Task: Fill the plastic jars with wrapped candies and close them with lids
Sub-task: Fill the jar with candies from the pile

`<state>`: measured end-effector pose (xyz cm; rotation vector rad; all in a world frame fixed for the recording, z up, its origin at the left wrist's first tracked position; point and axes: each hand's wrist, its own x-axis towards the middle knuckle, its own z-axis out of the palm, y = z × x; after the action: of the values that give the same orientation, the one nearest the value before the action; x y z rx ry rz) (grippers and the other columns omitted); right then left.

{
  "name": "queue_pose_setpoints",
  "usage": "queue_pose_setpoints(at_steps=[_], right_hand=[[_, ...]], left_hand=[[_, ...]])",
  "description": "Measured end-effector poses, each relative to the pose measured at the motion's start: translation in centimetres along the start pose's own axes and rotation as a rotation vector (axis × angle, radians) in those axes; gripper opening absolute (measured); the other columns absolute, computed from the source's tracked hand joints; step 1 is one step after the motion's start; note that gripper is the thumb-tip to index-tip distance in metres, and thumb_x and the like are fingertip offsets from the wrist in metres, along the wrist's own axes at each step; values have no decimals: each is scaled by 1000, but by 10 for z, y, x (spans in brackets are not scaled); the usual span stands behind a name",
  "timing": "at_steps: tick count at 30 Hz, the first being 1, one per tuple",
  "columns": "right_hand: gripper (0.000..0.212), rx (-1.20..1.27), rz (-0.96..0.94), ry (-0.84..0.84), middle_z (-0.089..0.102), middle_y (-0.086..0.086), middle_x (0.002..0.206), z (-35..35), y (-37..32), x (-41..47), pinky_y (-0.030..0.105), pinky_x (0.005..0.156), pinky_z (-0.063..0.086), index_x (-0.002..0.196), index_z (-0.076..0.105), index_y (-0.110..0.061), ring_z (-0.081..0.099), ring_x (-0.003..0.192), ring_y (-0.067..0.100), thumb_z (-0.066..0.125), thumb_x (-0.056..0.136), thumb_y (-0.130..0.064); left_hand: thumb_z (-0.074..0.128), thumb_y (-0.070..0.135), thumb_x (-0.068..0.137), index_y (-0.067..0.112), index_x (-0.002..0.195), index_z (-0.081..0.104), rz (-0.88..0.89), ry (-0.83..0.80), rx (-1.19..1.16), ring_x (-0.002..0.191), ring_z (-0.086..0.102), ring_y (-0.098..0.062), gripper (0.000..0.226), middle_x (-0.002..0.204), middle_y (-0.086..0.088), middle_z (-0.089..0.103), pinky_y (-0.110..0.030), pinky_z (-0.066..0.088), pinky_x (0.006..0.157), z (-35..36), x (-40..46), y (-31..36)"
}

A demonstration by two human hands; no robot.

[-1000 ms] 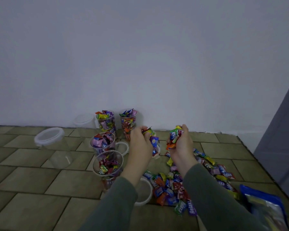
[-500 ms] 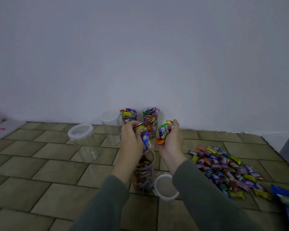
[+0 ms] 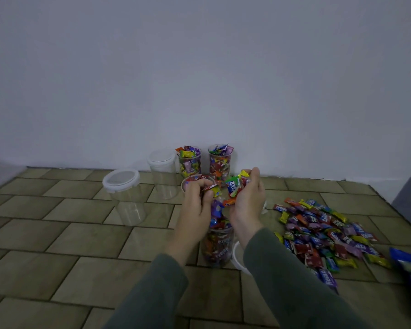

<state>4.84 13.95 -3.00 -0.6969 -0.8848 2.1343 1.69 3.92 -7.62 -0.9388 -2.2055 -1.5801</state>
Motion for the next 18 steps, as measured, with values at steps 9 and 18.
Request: queue_pose_setpoints(at_steps=[9,18], right_hand=[[34,-9,-79,8,62,1,68,-2,9,1,43,77,53,80,60,-14,62,75,24,48,98,-40],[30,-14,-65,-40,66,2,71,-1,11,2,45,80,54,86,61,-14,65,78,24,50,98,-38]], left_hand=[[57,33,87,25,107,55,-26,-81,-170,106,57,-9,22,107,6,59,-31,48,93,-1,-19,-8],[39,41,96,15,116,56,-212,138,-564,106,62,-10,37,111,5,64,-17,49,84,17,-39,-13]])
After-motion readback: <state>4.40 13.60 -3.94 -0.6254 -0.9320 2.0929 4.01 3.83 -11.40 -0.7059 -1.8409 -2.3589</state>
